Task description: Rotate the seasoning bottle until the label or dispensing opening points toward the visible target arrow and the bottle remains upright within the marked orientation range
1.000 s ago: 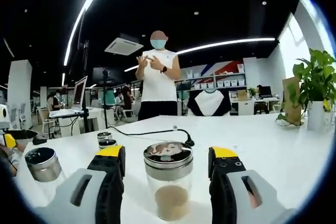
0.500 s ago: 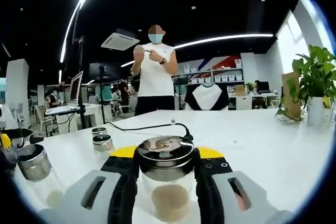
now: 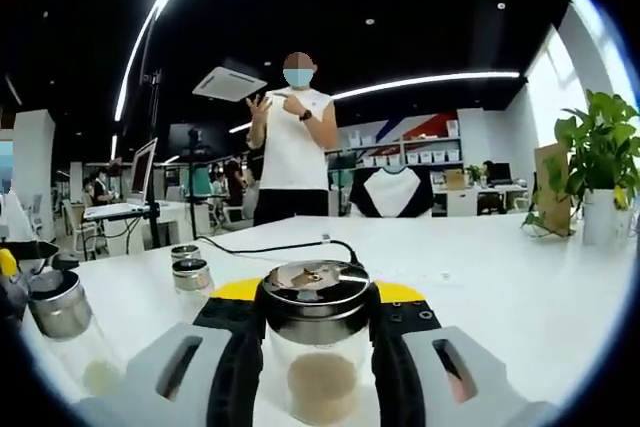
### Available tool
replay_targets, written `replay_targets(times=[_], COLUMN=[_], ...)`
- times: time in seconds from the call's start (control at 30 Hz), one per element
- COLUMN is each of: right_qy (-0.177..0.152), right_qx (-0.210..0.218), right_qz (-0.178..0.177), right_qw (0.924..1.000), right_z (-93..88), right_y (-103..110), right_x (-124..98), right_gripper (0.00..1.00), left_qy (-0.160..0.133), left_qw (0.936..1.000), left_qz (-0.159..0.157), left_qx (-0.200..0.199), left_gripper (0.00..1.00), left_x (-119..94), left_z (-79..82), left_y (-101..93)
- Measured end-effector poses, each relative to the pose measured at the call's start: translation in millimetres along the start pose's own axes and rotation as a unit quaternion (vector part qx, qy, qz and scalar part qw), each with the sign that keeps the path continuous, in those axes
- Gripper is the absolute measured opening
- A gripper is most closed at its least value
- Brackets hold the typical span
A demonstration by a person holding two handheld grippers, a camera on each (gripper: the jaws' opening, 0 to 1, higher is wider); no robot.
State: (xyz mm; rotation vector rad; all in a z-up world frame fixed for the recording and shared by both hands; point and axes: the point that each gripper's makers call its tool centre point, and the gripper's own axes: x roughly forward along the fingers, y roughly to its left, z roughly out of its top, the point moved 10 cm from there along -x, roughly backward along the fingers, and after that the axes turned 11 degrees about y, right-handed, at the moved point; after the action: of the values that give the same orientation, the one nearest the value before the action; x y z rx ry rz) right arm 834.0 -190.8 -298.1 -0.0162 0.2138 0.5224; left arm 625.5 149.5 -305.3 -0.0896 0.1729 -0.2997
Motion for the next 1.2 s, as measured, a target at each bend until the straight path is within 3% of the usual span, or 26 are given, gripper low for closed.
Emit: replay_targets(times=[0.27,0.5,0.67,1.03,1.13,1.2], right_qy=[0.001,-0.004,0.008,-0.011,-0.008,-0.007], right_qx=[0.012,-0.011,-0.003,-0.015,-0.005,-0.026], right_qz=[0.006,0.008,0.005,0.022,0.016,0.010], right_qw=[0.9999,0.9999,1.0000,0.9996,0.9998,0.9996], right_z=[2.4,14.2,18.1,29.6,29.7,28.2], right_y=[-1.7,5.8,10.0,28.5,33.0,36.0], right_x=[-3.8,-12.7,-25.4,-61.8,-71.1,-75.8], right_gripper=[0.38,0.38,0.38,0.38,0.38,0.38], left_qy=[0.002,0.004,0.012,0.016,0.007,0.000], left_qw=[0.9999,0.9998,0.9997,0.9997,0.9999,0.9998], left_qz=[0.001,0.003,0.008,0.008,0.002,-0.001], left_qx=[0.015,0.017,0.021,0.016,0.016,0.018], left_gripper=[1.00,1.00,1.00,1.00,1.00,1.00], left_x=[-0.1,0.9,1.9,2.7,2.3,1.6], left_z=[1.0,0.1,-1.7,-3.7,-2.9,-1.4], left_y=[0.1,-0.1,1.0,3.3,3.1,2.1])
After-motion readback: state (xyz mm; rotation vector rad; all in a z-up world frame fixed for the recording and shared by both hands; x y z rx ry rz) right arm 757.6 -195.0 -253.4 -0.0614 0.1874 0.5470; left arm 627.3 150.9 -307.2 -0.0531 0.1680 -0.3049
